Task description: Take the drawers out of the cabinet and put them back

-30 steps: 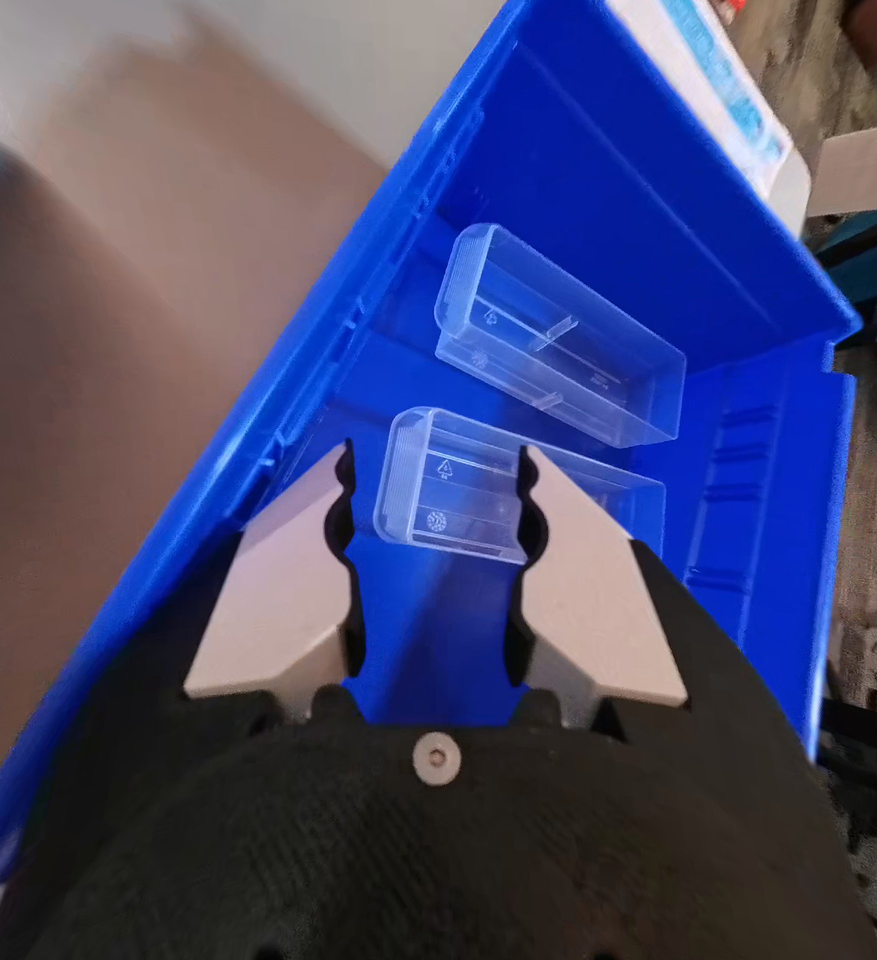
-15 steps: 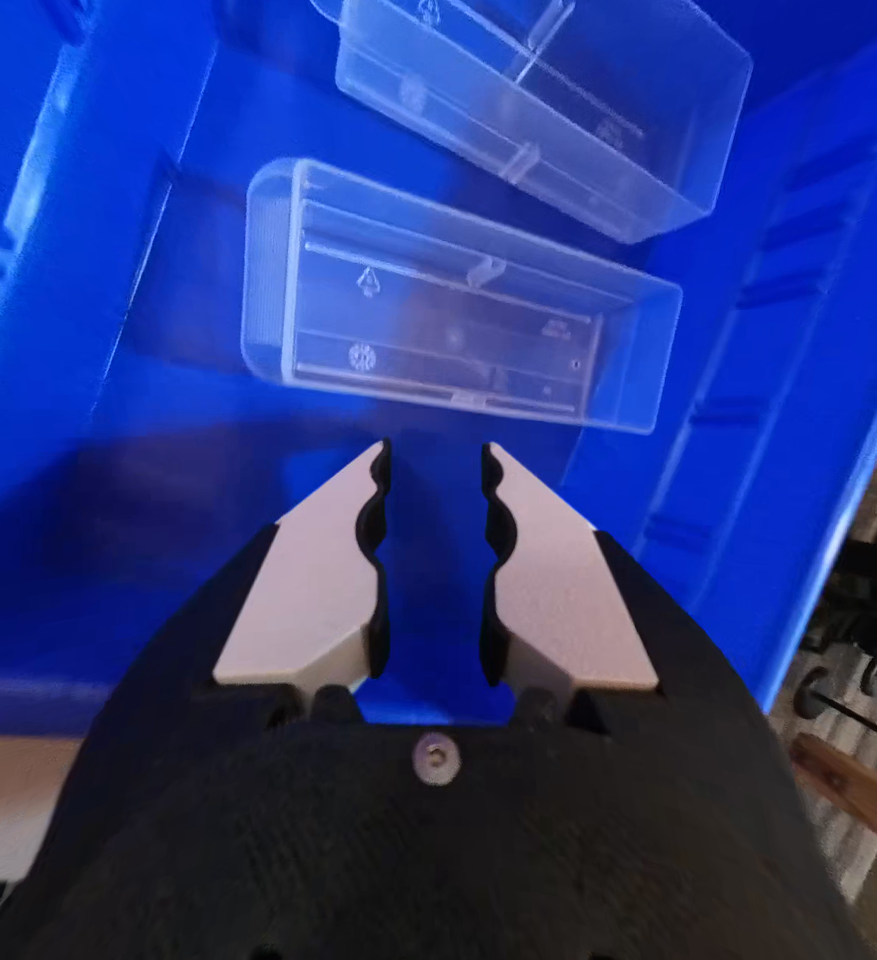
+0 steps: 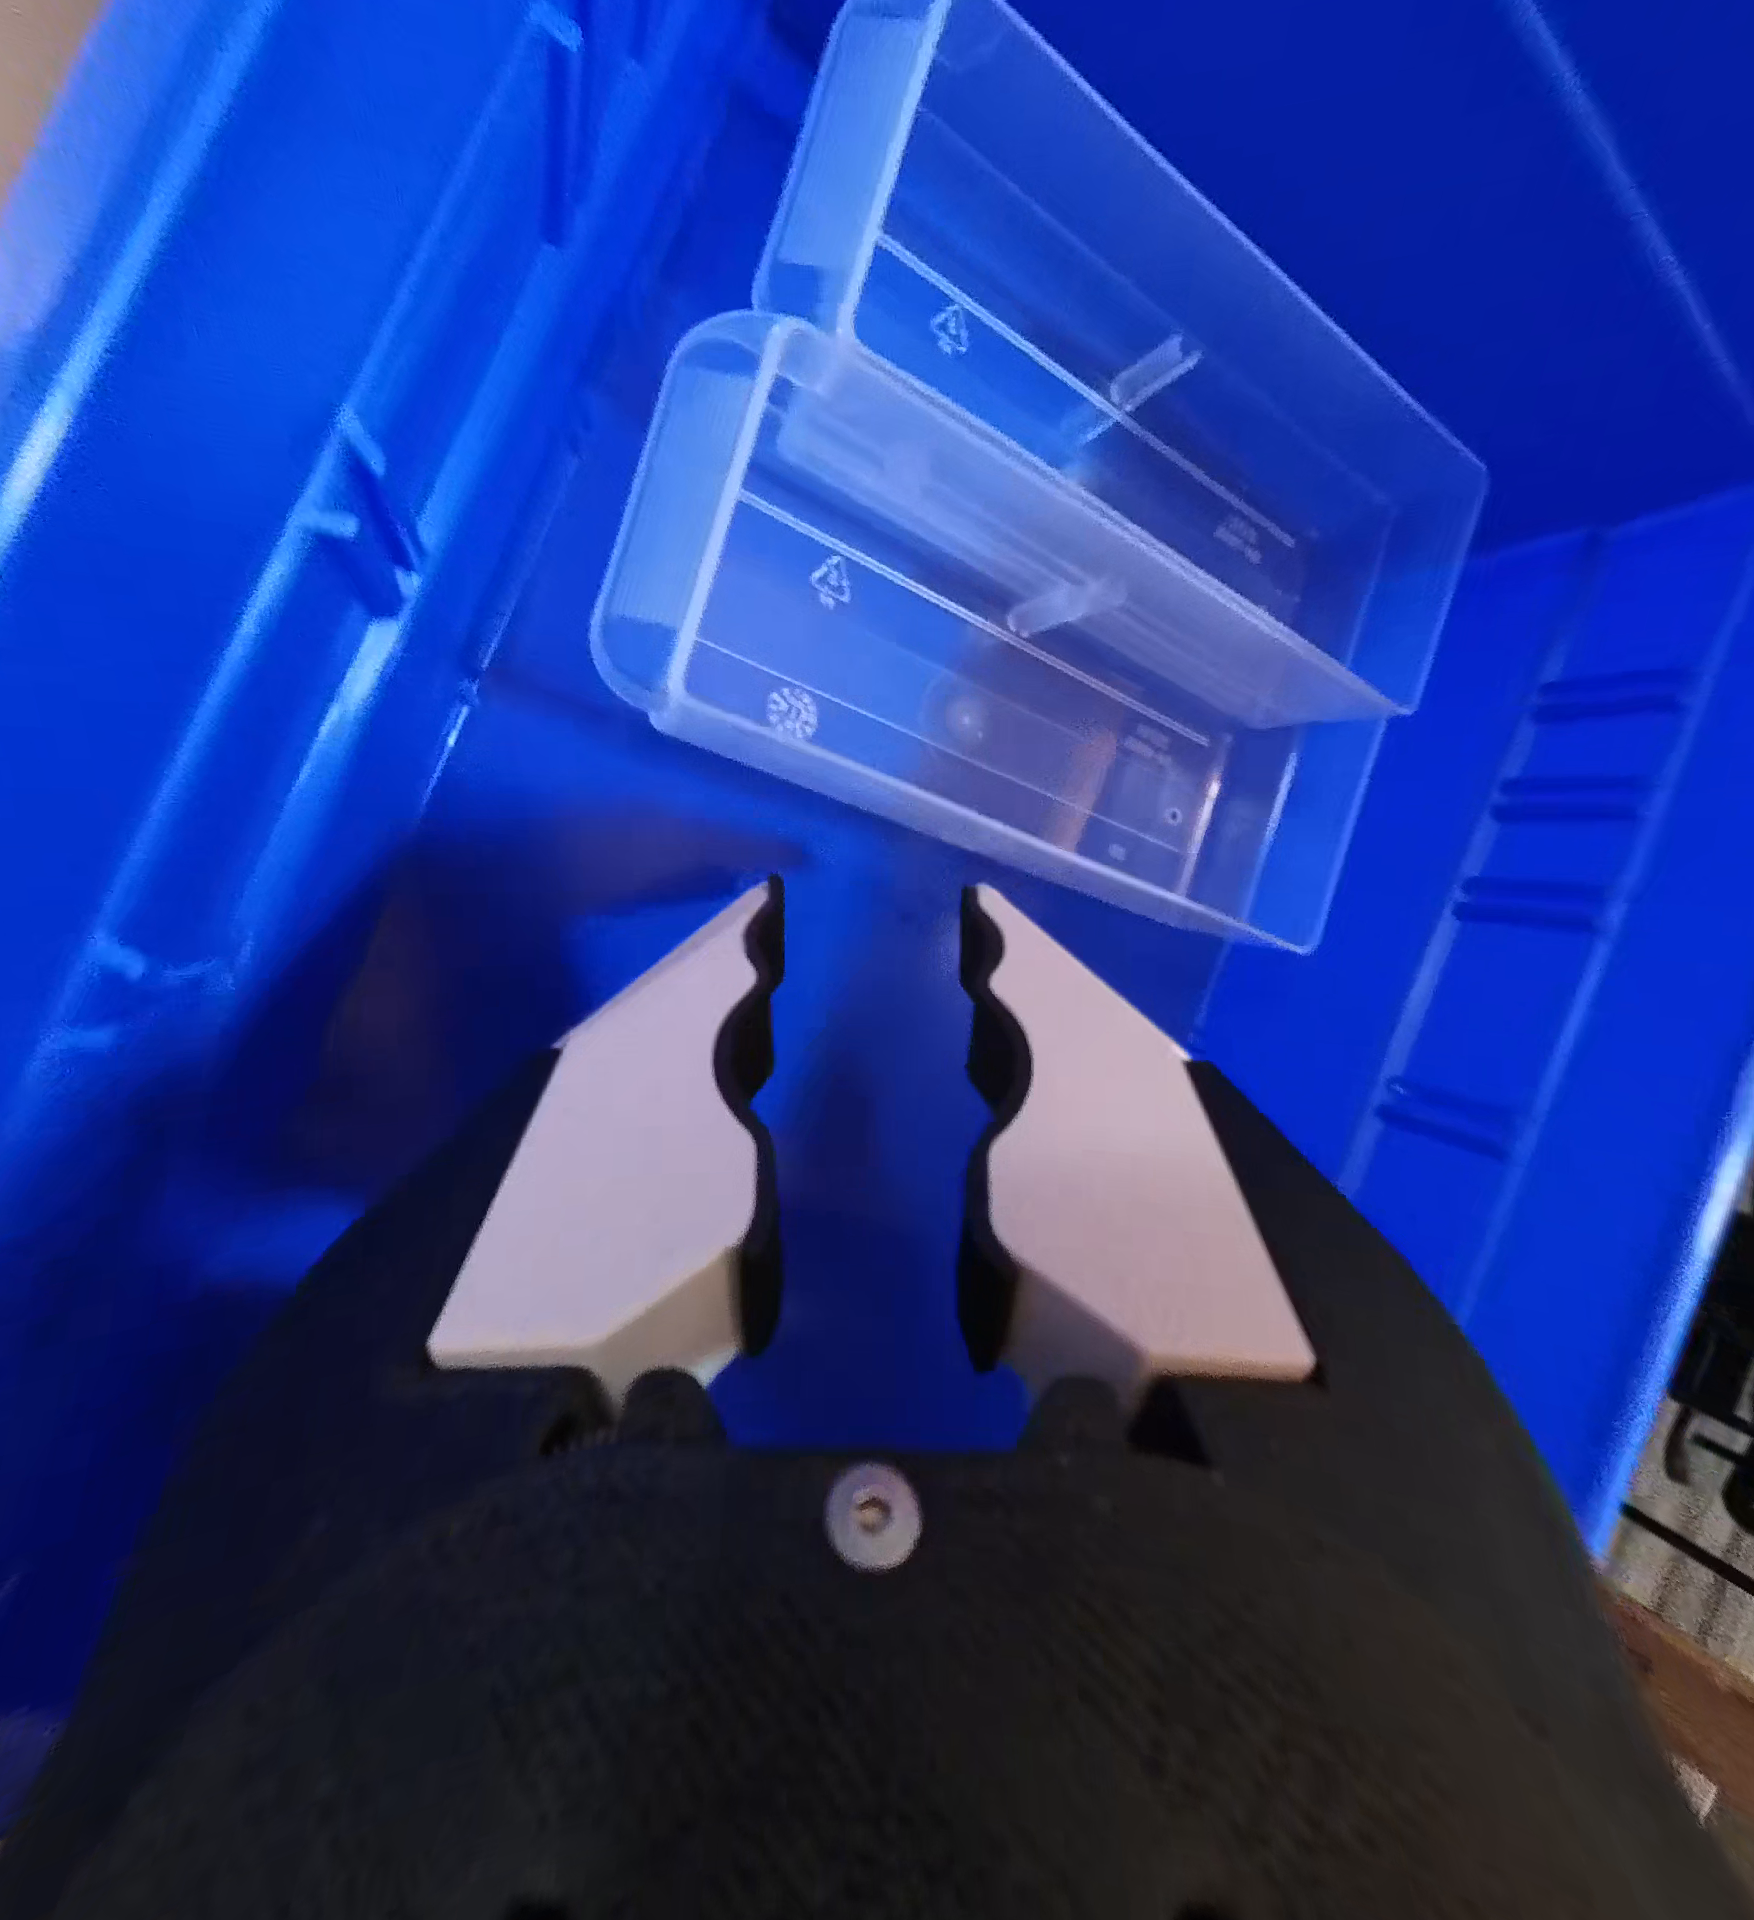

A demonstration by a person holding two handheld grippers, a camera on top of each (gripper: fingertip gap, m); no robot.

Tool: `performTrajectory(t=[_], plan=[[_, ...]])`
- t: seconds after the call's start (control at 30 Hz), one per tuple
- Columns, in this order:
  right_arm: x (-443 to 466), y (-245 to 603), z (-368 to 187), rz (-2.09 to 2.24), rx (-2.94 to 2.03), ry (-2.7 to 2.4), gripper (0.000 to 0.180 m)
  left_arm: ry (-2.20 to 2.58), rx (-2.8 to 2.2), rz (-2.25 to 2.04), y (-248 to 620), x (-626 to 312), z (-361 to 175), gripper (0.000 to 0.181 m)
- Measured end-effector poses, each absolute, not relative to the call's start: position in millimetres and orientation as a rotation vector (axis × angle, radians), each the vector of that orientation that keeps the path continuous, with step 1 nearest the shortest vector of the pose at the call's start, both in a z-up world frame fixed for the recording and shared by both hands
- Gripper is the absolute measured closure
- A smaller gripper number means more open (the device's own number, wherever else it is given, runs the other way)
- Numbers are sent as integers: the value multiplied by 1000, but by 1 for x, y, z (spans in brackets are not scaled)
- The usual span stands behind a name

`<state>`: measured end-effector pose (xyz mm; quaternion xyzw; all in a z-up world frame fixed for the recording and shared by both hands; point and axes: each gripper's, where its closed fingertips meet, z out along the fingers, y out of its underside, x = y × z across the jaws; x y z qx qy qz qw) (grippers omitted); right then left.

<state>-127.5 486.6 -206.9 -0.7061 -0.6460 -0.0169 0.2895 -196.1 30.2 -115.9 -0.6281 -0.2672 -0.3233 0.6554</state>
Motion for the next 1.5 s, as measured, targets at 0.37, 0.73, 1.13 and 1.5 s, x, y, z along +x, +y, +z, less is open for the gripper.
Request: performTrajectory(t=[0.37, 0.73, 1.13, 1.5], plan=[[-109, 402, -62, 403, -1464, -1409, 135, -581, -1490, -728, 37, -190, -126, 148], [-120, 236, -83, 1126, -1374, -1400, 129, -445, -1671, -705, 66, -160, -153, 145], [-105, 267, -60, 1880, -1404, -978, 140, -317, -1679, -705, 114, -132, -142, 139], [-117, 233, -84, 1558, -1285, -1313, 148, -286, -1692, -658, 136, -138, -141, 136]])
